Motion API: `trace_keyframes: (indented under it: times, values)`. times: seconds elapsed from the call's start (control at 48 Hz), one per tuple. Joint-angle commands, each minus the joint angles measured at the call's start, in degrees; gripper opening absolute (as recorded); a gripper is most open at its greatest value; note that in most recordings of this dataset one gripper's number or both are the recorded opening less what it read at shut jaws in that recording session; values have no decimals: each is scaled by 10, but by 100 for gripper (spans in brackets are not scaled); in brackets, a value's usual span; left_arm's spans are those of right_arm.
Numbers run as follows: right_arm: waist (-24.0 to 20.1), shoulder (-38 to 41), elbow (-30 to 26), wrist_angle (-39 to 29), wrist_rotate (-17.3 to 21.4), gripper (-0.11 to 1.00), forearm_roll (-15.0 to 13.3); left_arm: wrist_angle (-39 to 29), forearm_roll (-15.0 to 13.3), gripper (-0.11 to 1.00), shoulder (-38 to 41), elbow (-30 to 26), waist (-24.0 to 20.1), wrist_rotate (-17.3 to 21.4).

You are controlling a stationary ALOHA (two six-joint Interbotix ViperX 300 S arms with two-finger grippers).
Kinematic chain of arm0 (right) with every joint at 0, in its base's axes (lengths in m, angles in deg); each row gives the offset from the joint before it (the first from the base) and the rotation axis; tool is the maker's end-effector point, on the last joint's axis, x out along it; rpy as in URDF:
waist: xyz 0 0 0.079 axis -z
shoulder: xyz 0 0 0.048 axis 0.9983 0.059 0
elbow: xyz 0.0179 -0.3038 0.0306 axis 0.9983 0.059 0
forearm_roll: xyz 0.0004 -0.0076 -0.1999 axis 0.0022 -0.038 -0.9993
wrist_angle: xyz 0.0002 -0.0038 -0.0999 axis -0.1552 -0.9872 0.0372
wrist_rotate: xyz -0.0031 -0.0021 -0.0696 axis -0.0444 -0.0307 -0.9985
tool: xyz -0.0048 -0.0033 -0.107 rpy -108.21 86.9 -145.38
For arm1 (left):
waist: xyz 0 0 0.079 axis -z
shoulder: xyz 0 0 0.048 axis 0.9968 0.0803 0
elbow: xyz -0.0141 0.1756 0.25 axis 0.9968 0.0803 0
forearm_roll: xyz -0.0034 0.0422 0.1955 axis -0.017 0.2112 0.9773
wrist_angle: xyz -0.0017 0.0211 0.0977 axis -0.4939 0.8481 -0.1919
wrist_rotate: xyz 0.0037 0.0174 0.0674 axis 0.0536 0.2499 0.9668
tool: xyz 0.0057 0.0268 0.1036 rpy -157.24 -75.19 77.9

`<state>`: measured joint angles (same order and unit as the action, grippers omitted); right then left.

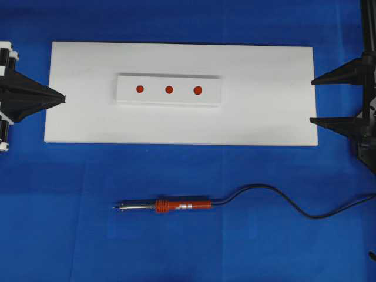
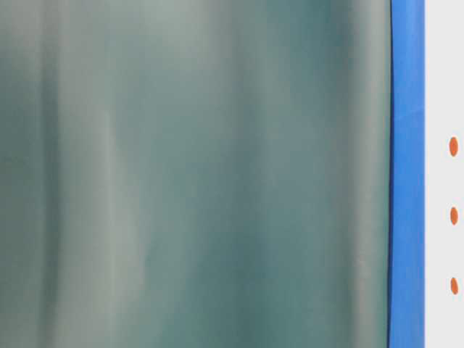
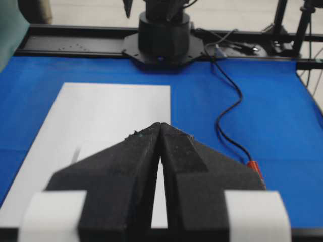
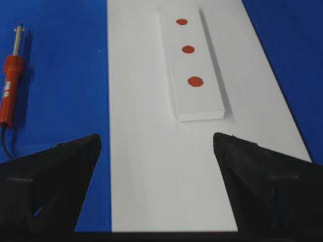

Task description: Touch the tip of the soldering iron to the mark.

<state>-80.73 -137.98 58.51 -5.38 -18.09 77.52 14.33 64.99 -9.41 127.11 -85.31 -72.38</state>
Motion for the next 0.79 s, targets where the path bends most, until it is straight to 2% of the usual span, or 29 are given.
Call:
trace_keyframes:
  times: [0.0,0.771]
  values:
    - [0,5,-8,4,0,85,0,7,1,0,4,-5,-1,0]
    - [-9,7,-7,4,0,85,1,7,1,0,4,-5,-1,0]
